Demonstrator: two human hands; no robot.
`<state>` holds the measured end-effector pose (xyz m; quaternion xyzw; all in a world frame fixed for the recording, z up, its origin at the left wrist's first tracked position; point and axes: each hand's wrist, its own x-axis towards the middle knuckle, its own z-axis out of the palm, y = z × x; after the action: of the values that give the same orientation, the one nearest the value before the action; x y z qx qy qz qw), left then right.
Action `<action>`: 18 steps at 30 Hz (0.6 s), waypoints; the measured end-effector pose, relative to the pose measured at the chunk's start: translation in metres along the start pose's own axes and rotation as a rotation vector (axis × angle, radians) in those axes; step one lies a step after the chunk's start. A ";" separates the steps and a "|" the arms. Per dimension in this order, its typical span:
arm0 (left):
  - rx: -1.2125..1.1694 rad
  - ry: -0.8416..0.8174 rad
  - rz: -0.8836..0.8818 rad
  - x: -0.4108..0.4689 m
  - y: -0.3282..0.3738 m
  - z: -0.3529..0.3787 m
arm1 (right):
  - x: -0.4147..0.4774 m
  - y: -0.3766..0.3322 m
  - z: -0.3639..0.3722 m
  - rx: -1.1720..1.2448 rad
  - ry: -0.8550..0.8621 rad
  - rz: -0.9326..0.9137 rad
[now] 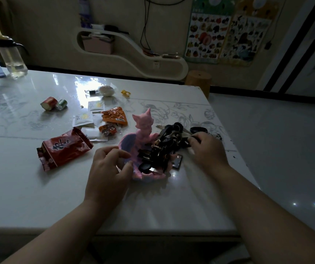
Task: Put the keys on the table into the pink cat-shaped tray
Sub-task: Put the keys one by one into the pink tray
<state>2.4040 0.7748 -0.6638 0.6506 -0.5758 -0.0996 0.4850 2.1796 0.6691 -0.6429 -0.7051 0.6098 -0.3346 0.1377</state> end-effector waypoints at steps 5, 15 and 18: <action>0.001 -0.005 0.001 0.001 0.000 0.000 | 0.009 -0.008 -0.029 0.432 0.180 0.132; -0.009 -0.008 0.003 -0.001 0.000 0.001 | 0.002 -0.063 -0.078 0.882 0.275 0.098; -0.013 -0.002 0.000 -0.001 0.000 0.001 | -0.002 -0.084 -0.087 1.033 0.284 0.060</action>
<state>2.4027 0.7751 -0.6643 0.6472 -0.5757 -0.1039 0.4888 2.1881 0.7084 -0.5287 -0.4757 0.3984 -0.6790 0.3924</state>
